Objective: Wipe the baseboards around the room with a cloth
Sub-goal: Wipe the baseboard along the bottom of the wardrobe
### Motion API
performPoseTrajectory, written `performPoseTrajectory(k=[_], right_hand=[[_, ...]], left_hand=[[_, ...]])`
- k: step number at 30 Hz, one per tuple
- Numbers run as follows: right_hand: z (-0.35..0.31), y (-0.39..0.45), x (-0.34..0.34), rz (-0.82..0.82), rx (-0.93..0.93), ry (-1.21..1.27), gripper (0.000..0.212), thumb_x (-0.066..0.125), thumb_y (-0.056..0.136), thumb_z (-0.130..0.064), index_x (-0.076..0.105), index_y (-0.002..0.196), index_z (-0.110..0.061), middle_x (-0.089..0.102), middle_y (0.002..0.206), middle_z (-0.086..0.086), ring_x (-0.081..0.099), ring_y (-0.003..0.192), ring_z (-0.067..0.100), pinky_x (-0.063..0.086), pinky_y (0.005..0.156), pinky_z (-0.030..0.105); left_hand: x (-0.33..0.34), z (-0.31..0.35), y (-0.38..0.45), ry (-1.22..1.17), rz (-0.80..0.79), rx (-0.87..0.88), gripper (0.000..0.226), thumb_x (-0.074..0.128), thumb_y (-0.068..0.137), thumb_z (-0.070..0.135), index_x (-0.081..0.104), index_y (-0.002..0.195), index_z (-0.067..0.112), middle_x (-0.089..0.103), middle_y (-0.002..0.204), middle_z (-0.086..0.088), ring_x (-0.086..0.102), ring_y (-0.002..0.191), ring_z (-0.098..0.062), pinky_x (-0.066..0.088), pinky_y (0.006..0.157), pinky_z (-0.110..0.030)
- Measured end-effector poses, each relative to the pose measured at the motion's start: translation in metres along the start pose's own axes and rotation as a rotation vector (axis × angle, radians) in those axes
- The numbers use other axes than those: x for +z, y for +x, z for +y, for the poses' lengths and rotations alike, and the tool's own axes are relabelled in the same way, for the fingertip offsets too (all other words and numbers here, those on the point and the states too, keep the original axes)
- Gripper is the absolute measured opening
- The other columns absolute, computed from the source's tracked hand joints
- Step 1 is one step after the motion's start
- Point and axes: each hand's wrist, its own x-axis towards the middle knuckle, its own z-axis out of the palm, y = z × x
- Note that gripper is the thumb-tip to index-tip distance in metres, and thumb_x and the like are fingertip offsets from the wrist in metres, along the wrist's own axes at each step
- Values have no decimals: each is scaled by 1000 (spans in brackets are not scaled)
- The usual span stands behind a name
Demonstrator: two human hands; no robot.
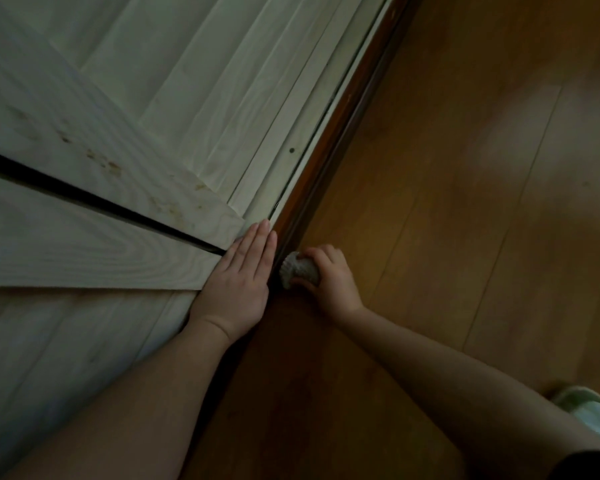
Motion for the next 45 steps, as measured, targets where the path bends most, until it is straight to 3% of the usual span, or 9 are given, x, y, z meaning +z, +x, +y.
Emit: performPoseTrajectory(k=[6,10,14,20,29,33,37,42,45], right_hand=[[36,132,-86,272,297,15,42,70,86,-19,55,124,-23,50,123,-1,46,116,17,39,95,29],[51,200,-144,194,286,-165,31,71,84,-19,56,110,-26,49,118,0,46,112,21,44,99,40],[57,220,-151,234,383,-153,38,69,86,-19,55,122,-19,49,127,7,45,122,29,40,103,42],[53,168,-120,281,364,-53,47,68,89,-30,51,131,-19,50,127,6,45,119,26,41,100,38],[22,72,-65,84,140,-113,40,71,84,-25,54,120,-24,50,115,0,44,109,19,41,90,31],[25,53,-74,93,172,-107,42,71,86,-27,53,123,-24,49,117,-1,43,110,18,35,90,26],[42,40,-102,124,179,-140,45,70,87,-24,52,128,-22,47,120,2,41,112,20,40,97,34],[66,30,-126,220,220,-61,43,62,94,-33,46,133,-25,42,132,0,35,123,17,33,102,32],[77,28,-131,231,167,-68,43,60,94,-37,46,133,-25,42,132,-2,36,122,13,33,102,29]], left_hand=[[2,-1,-1,6,-3,-1,65,27,95,22,16,153,-3,13,163,-22,15,151,-32,22,122,-45],[2,-2,0,-7,1,8,63,25,95,22,19,152,-4,17,161,-23,19,150,-33,28,120,-47],[-1,-1,0,-34,8,9,62,29,93,20,24,150,-5,22,160,-24,24,148,-34,34,116,-49],[-2,-2,0,-17,-21,12,63,28,94,22,23,151,-4,21,160,-23,23,149,-34,33,117,-48],[-2,-1,-2,17,-77,-9,65,25,93,24,22,152,-5,19,161,-24,20,150,-34,31,118,-49],[-7,2,0,8,-140,-54,65,24,97,29,19,153,-4,15,162,-23,17,151,-32,30,119,-48],[-11,9,-1,-65,-119,-55,68,29,98,35,18,156,0,13,164,-18,17,151,-28,28,120,-48],[-24,27,73,-95,-60,-73,73,25,102,43,-18,155,16,-20,164,-4,-13,152,-16,-7,121,-35],[-28,26,135,-8,-51,-83,72,20,103,47,-19,154,14,-21,164,-4,-17,151,-16,-11,121,-34]])
